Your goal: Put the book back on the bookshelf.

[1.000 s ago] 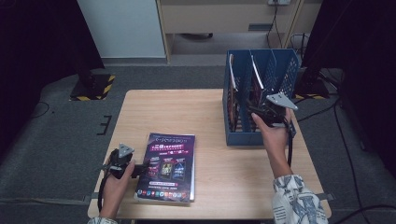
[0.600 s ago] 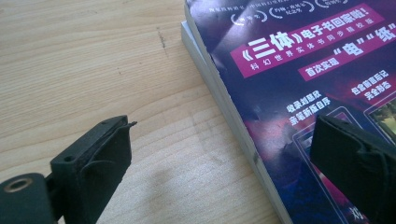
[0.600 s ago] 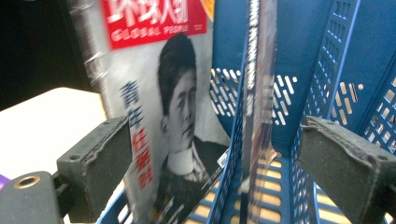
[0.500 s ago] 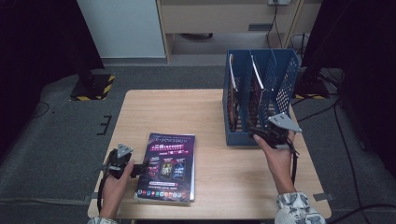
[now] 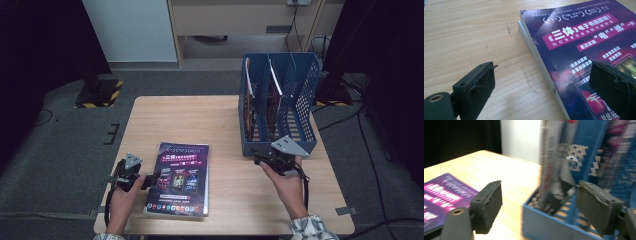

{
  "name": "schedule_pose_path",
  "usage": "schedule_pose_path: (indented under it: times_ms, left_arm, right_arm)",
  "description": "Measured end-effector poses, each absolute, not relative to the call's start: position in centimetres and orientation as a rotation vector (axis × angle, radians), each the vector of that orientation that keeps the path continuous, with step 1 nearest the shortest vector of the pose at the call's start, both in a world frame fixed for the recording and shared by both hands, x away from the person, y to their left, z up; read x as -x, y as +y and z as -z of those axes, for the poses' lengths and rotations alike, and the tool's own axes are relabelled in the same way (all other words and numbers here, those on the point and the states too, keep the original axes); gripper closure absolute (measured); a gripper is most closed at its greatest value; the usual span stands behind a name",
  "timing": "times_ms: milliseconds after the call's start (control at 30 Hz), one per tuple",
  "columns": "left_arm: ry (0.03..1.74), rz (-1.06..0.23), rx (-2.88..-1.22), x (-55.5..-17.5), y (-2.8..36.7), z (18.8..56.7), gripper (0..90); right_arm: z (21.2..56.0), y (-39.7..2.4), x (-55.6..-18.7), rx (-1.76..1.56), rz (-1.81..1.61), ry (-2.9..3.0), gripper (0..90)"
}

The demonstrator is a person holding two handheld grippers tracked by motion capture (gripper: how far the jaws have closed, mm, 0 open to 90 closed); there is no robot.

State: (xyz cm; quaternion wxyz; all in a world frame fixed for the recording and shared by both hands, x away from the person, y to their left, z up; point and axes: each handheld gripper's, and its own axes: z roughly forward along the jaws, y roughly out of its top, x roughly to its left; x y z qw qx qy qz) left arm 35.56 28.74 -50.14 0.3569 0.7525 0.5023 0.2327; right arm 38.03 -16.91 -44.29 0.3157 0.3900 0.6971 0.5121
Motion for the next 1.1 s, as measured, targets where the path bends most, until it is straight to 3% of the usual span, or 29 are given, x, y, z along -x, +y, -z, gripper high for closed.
schedule_pose_path:
  times_ms: [367, 800, 1000, 1100]
  left_arm:
    - [1.258, -0.631, -1.937, -35.3, 28.1, 49.6, 15.3]
    - [1.196, -0.573, -1.984, -35.4, 27.1, 49.8, 38.3]
    - [1.216, -0.554, -1.995, -35.8, 26.9, 50.4, 39.8]
    - [1.237, -0.543, -1.996, -36.1, 26.9, 50.7, 36.1]
  right_arm:
    - [46.1, -11.6, -36.6, -0.903, -1.317, 2.048, 31.2]
    - [48.1, -8.1, -35.9, -0.803, -1.274, 2.238, 36.6]
    - [48.7, -7.6, -35.8, -0.787, -1.248, 2.290, 35.6]
    - [48.9, -7.3, -35.7, -0.774, -1.228, 2.317, 34.6]
